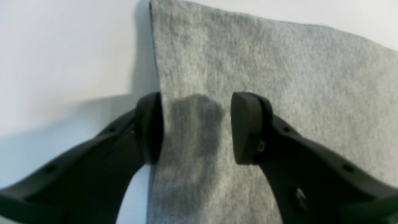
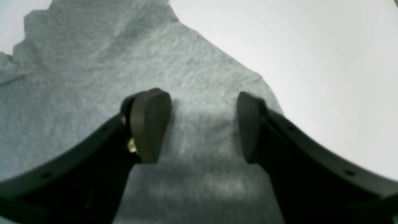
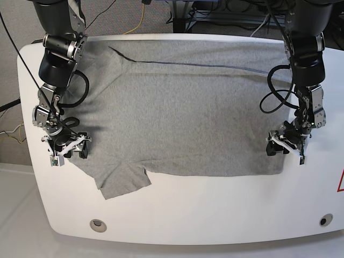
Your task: Fold the T-shirt properly
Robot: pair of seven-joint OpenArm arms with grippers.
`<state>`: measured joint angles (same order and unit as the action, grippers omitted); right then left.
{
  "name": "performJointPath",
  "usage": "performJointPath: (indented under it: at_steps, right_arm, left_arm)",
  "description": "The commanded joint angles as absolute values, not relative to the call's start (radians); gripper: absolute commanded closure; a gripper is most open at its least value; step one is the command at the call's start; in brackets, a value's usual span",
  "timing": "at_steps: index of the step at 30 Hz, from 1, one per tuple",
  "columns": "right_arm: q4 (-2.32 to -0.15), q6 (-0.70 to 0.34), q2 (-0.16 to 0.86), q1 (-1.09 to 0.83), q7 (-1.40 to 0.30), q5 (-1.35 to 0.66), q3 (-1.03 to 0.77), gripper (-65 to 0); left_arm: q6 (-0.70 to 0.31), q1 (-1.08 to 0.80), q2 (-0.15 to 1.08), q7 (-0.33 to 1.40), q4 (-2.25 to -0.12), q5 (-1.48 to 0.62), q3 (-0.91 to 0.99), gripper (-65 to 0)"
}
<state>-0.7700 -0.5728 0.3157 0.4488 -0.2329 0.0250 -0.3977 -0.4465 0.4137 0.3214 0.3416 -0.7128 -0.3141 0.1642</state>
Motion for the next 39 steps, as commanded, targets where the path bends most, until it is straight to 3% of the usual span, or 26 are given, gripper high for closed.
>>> performJointPath:
  at_steps: [1, 24, 34, 36, 39]
  right_arm:
    - [-0.788, -0.572, 0.336, 0.482, -0.201, 0.031, -0.398, -36.4]
    - [-0.778, -0.568, 0.335, 0.467, -0.201, 0.043, -0.402, -35.6]
    - [-0.783, -0.576, 0.335, 0.461, -0.199, 0.033, -0.407, -4.2]
    - [-0.783, -0.574, 0.335, 0.461, -0.196, 0.034, -0.409, 0.0]
    - [-0.784, -0.572, 0.333, 0.463, -0.200, 0.034, -0.409, 0.0]
  left_arm:
    - [-0.444, 0.433, 0.331, 0.356, -0.725, -0.308, 0.164, -32.9]
    - [-0.456, 0.440, 0.337, 0.345, -0.726, -0.315, 0.167, -32.9]
    - [-0.453, 0.445, 0.339, 0.341, -0.730, -0.322, 0.164, -32.5]
    - [-0.452, 0.450, 0.337, 0.340, -0.730, -0.321, 0.165, -32.5]
    - [-0.449, 0.451, 0.340, 0.338, -0.738, -0.321, 0.165, -32.7]
